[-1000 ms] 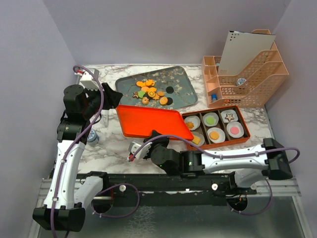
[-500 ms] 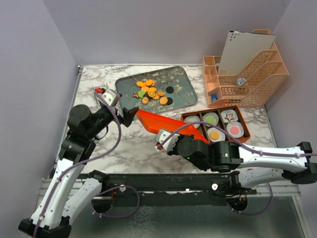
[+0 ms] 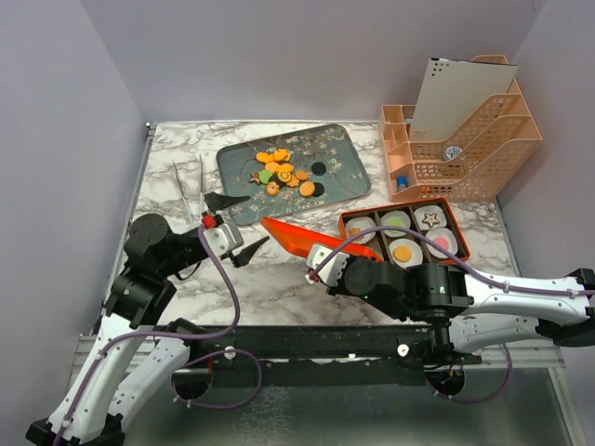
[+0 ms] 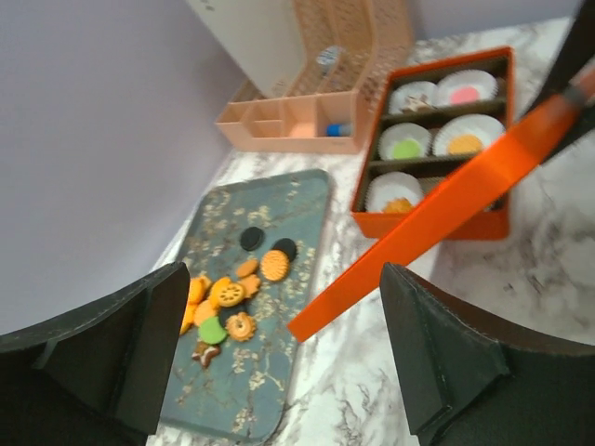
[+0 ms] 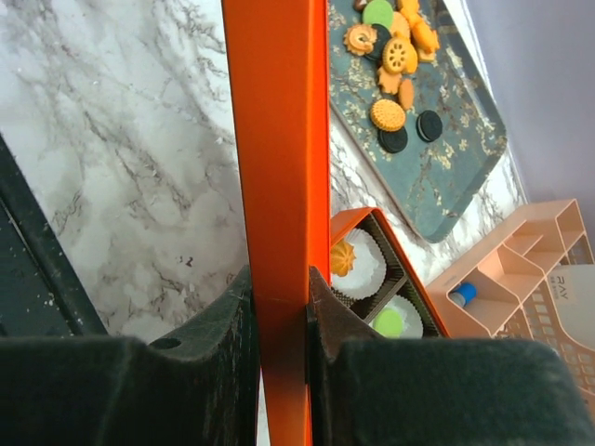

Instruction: Pack the cookies

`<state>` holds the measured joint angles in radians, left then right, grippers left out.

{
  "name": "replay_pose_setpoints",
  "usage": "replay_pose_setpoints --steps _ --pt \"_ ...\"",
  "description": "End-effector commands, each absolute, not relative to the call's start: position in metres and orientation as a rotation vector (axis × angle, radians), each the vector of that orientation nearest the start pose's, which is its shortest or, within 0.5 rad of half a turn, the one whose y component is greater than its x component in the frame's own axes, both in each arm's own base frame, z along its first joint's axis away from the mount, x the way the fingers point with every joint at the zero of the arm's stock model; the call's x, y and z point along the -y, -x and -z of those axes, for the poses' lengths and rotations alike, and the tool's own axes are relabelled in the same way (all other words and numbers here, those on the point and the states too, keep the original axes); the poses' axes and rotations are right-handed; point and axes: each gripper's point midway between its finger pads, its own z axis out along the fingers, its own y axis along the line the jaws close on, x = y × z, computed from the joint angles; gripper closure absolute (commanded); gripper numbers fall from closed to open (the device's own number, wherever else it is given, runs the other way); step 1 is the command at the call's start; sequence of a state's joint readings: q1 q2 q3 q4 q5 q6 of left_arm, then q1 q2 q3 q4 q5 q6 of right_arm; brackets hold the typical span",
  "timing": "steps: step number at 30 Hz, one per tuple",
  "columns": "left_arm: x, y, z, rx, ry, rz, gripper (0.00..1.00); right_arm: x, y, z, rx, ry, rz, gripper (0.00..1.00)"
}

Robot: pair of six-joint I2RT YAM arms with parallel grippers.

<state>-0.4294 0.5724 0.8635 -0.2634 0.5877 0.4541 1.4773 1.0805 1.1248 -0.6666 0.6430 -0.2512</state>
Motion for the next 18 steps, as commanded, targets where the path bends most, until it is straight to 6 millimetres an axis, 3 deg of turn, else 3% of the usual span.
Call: replay_pose_setpoints --steps 1,12,18 --pt "0.202 -0.160 -0.314 -1.057 -1.357 0.574 0.12 -0.273 -0.130 -0.276 -1.559 1.348 -0.132 1.00" --pt "0.216 -0.138 -0.283 -1.074 -1.493 0.723 0.21 -0.287 -0.114 -0.283 -1.488 1.448 -0.240 0.99" --pt "0.219 -0.126 -0.271 -1.078 -1.536 0.769 0.31 -0.294 -0.110 -0.285 -1.466 1.481 -0.268 1.00"
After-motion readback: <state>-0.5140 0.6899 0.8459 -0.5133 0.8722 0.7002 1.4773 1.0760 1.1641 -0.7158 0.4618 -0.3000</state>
